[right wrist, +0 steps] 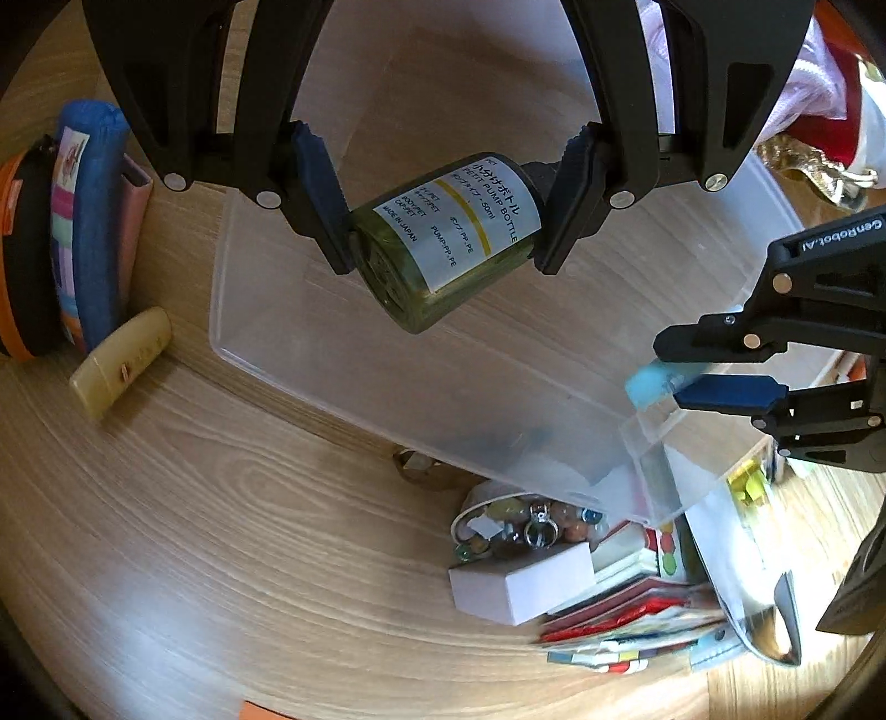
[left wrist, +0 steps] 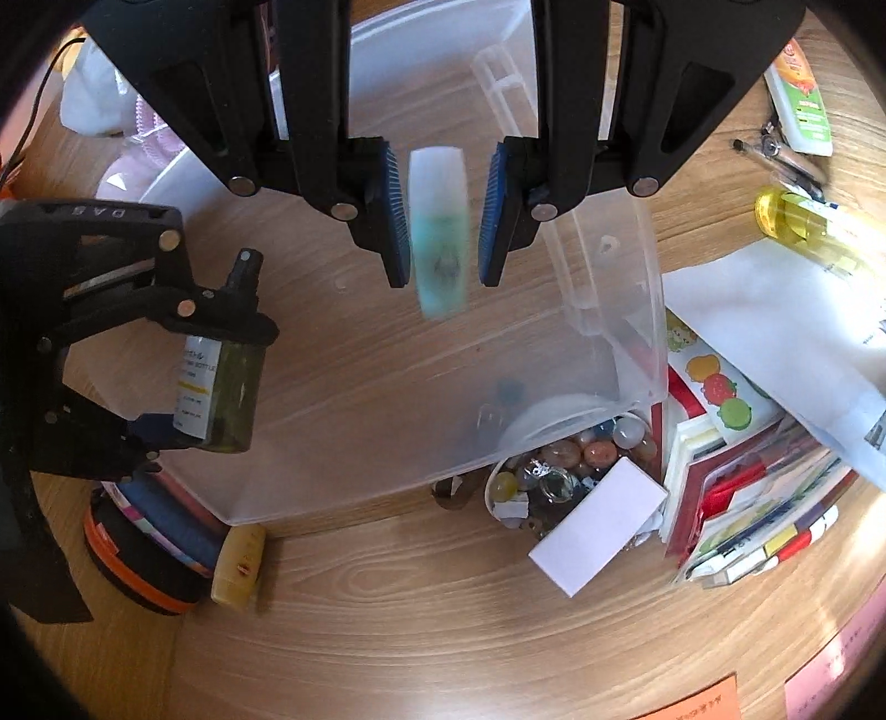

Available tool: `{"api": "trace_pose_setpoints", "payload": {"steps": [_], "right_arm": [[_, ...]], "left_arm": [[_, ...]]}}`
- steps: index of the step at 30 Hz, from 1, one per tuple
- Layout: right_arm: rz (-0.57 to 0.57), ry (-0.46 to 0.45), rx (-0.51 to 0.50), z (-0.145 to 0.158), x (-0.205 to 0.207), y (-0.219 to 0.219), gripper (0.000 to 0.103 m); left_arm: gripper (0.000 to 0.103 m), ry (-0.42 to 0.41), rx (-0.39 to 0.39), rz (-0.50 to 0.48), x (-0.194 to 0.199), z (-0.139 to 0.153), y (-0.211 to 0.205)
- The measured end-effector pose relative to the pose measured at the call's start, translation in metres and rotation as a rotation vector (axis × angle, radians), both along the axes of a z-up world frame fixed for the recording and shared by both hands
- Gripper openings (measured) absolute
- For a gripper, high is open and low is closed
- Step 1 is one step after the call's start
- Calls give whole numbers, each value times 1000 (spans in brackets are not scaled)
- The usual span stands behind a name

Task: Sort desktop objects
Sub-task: 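Drop the mint tube into the clear box while the right tool drops the green bottle, then grasp the white tape roll with the left tool while the right tool grasps the pink container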

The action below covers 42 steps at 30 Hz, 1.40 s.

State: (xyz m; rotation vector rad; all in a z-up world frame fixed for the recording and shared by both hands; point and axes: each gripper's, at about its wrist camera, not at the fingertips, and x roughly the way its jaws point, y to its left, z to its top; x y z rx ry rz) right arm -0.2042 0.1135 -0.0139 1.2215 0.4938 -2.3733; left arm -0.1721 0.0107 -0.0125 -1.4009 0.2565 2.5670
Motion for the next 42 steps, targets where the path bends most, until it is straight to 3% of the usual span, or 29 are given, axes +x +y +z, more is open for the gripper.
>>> {"api": "trace_pose_setpoints", "payload": {"steps": [8,12,18,33,42], "right_arm": [[6,20,24,2,1,-5,62],[-7,54,44,9,8,-5,67],[-30,97,7,30,26,6,75],[-99,153,-139,73,97,42,81],[-136,130,-142,53,131,55,81]], "left_arm": [[26,13,-16,6,1,2,2],[39,42,2,13,9,13,-2],[46,103,7,34,28,36,-4],[86,300,41,91,124,79,-36],[87,277,18,175,186,58,-75]]}}
